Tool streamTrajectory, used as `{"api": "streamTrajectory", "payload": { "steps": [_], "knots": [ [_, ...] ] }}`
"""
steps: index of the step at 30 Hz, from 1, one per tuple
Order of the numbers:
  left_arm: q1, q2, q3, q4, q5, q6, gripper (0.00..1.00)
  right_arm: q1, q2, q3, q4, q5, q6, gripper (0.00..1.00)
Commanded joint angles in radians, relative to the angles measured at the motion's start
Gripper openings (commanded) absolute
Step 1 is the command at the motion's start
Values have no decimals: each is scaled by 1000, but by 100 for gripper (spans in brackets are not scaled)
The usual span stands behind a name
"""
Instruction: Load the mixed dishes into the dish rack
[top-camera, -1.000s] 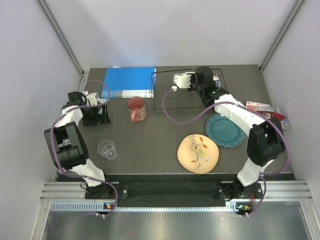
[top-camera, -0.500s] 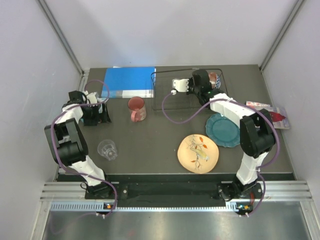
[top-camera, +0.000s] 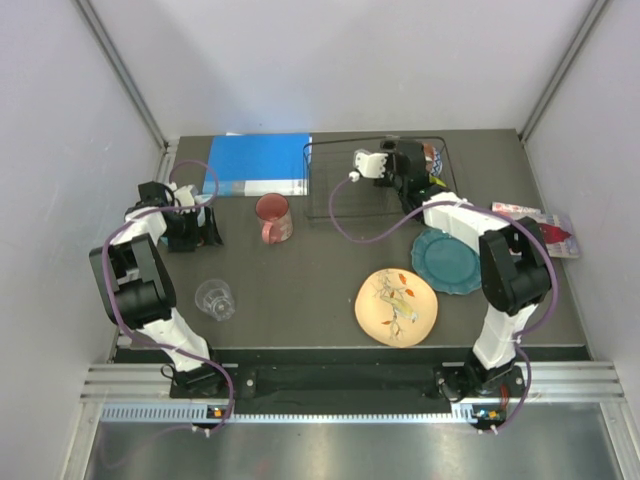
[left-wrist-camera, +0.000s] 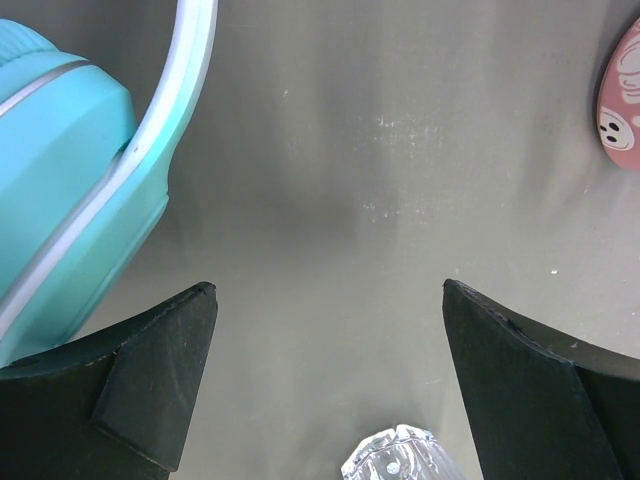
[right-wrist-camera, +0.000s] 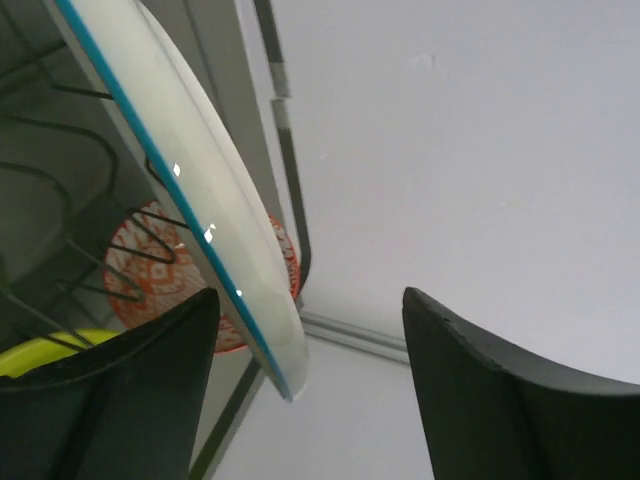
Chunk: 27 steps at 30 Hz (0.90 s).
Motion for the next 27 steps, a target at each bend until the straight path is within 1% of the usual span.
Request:
{"api": "streamTrajectory", "payload": {
  "steps": [1, 2, 4, 5, 8, 11, 12, 14, 15, 17, 19, 20, 21, 22, 25, 26, 27],
  "knots": [
    [5, 6, 19, 45, 28, -6, 99, -6, -1, 49, 84, 78, 79, 82],
    [6, 6, 20, 45, 29, -3, 99, -1, 0, 54, 85, 86, 84, 84],
    [6, 4, 20, 44, 32, -3, 99, 7, 3, 75, 84, 109, 109, 98],
    [6, 2, 19, 45, 32, -5, 99, 10, 5, 85, 84, 119, 116, 100],
    [5, -5, 19, 37, 31, 6, 99, 33, 5, 132, 29, 175, 158, 100],
    [5, -14, 22, 30, 22, 12, 99, 59, -35, 164, -91, 202, 245, 100],
    [5, -16, 27, 27, 25, 15, 99, 65, -75, 158, -123, 202, 304, 100],
    [6, -21, 48, 13, 28, 25, 99, 79, -128, 134, -220, 202, 369, 100],
    [6, -24, 56, 1, 26, 28, 99, 82, -183, 99, -251, 204, 424, 100],
    [3, -37, 77, -12, 32, 46, 99, 93, -239, 44, -319, 213, 475, 100],
    [5, -53, 105, -32, 38, 64, 99, 105, -325, -2, -334, 248, 540, 100],
    [5, -56, 117, -39, 40, 69, 99, 111, -358, -48, -344, 244, 552, 100],
    [5, -59, 149, -67, 41, 77, 99, 113, -416, -61, -361, 236, 593, 100],
    [5, -62, 164, -76, 45, 80, 99, 111, -438, -69, -390, 233, 621, 100],
    [3, -79, 227, -120, 67, 89, 99, 114, -495, -78, -447, 244, 792, 100],
    [3, -85, 246, -134, 80, 90, 99, 113, -526, -75, -482, 245, 907, 100],
    [-4, -103, 288, -150, 112, 107, 99, 113, -546, -73, -502, 233, 970, 100]
  ]
}}
